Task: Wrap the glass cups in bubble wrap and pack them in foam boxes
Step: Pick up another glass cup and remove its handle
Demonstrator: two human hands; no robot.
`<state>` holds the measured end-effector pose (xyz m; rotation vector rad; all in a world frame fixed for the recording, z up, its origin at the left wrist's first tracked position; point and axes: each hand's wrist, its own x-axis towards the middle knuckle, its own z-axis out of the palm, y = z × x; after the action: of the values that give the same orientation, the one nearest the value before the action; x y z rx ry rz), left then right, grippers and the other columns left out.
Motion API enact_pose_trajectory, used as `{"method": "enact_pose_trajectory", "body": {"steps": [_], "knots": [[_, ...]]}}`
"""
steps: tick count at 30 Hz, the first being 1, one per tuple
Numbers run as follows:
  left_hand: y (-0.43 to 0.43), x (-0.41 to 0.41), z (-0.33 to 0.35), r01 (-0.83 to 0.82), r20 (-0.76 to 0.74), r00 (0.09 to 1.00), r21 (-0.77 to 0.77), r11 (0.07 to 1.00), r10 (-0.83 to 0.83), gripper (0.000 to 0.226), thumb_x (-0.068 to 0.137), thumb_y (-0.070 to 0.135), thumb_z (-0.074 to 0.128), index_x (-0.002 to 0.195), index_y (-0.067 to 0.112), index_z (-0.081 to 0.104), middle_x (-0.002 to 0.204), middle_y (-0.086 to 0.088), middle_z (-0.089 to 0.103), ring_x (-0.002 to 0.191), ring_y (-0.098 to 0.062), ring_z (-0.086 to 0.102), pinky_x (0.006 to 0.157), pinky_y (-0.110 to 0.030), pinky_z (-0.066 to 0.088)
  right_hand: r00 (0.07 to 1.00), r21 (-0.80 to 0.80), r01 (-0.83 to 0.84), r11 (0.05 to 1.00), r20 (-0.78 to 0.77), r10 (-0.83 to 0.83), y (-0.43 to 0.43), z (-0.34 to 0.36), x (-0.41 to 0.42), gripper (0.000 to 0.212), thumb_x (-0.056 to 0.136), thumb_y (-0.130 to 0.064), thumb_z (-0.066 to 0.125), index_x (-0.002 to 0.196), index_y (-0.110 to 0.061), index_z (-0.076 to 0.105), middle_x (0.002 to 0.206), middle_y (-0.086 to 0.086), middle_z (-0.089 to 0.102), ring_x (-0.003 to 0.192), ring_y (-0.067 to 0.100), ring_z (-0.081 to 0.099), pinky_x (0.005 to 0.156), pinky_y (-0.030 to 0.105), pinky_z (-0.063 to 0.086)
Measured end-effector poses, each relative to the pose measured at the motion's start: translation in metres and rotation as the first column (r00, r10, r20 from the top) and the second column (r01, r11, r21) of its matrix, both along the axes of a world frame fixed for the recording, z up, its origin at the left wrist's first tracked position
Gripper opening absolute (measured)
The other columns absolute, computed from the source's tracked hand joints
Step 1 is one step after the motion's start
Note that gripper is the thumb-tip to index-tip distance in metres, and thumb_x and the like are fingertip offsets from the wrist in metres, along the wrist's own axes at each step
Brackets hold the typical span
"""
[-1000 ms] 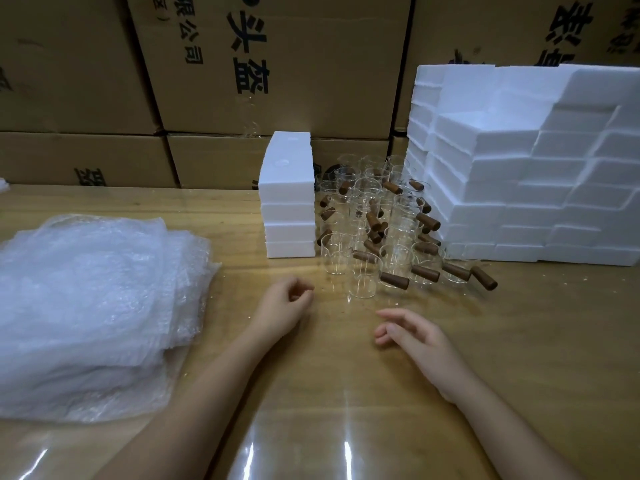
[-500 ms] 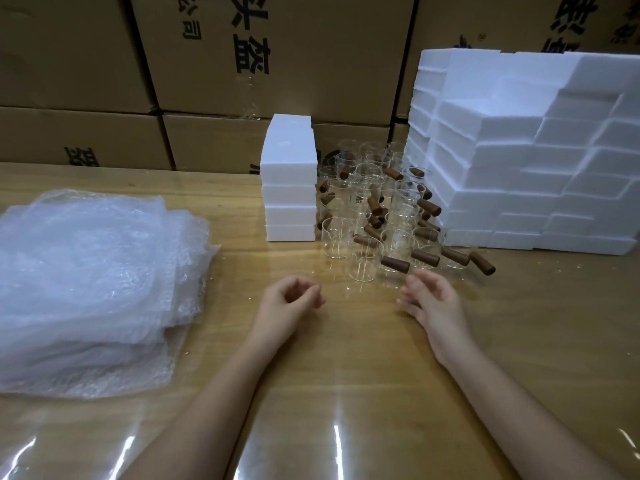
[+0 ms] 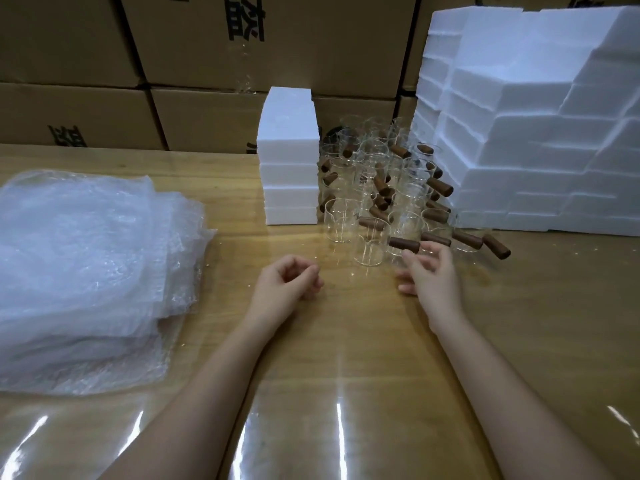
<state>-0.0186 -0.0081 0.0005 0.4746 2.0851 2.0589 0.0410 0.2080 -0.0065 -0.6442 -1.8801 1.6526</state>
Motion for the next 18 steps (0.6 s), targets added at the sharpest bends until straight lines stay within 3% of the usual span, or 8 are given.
{"method": "enact_pose_trajectory", "body": {"steps": [6,9,14,16,18], "knots": [[-0.0001,-0.0042,-0.0038,0.010,-0.002,1.000,0.031,0.999,-0.010,0.010,0.091,0.002,0.059,0.083,0.006,0.063,0.062,0.002,0.068,0.056,-0.009,0.060,0.059,-0.022,0.051,1.000,-0.009,0.024,1.000,-0.014,-0.024,0.0022,-0.0019,-0.0038,0.027,0.089,-0.024,0.064,0.109,-0.024,0.047,0.102,-0.006,0.059,0.077,0.007,0.069,0.050,0.026,0.053],[0.0001,-0.0048,-0.0048,0.011,0.001,1.000,0.025,1.000,-0.011,0.011,0.091,0.001,0.060,0.082,0.007,0.063,0.062,0.002,0.069,0.056,-0.008,0.060,0.058,-0.020,0.051,0.998,-0.025,-0.002,1.000,-0.069,0.000,0.0030,-0.0017,-0.0017,0.018,0.089,-0.017,0.064,0.098,-0.026,0.051,0.099,-0.001,0.063,0.075,0.006,0.069,0.051,0.022,0.053],[0.0006,-0.0050,-0.0061,-0.007,-0.004,1.000,0.022,1.000,0.007,0.010,0.091,0.004,0.061,0.083,0.010,0.064,0.067,0.002,0.071,0.061,-0.006,0.064,0.060,-0.018,0.052,0.990,0.105,-0.111,0.988,-0.072,0.119,-0.0027,0.0005,0.0018,0.023,0.092,-0.013,0.059,0.094,-0.036,0.060,0.089,0.000,0.069,0.078,0.006,0.069,0.060,0.018,0.054],[0.0015,-0.0058,-0.0063,-0.073,-0.005,0.997,0.069,0.995,0.074,0.006,0.091,0.010,0.062,0.086,0.013,0.065,0.078,0.000,0.073,0.072,-0.007,0.067,0.065,-0.019,0.054,0.985,0.058,-0.106,0.993,-0.130,0.113,-0.0021,0.0016,0.0023,0.020,0.093,-0.012,0.057,0.095,-0.031,0.063,0.089,0.001,0.071,0.079,0.008,0.070,0.063,0.016,0.053],[0.0017,-0.0049,-0.0041,-0.090,0.000,0.996,0.120,0.989,0.091,0.005,0.088,0.020,0.065,0.092,0.018,0.066,0.092,-0.002,0.072,0.083,-0.011,0.069,0.068,-0.019,0.054,0.975,-0.110,-0.149,0.983,-0.184,0.127,-0.0025,0.0050,0.0030,0.013,0.091,-0.015,0.060,0.101,-0.022,0.065,0.089,0.005,0.073,0.082,0.012,0.071,0.065,0.015,0.053]]}}
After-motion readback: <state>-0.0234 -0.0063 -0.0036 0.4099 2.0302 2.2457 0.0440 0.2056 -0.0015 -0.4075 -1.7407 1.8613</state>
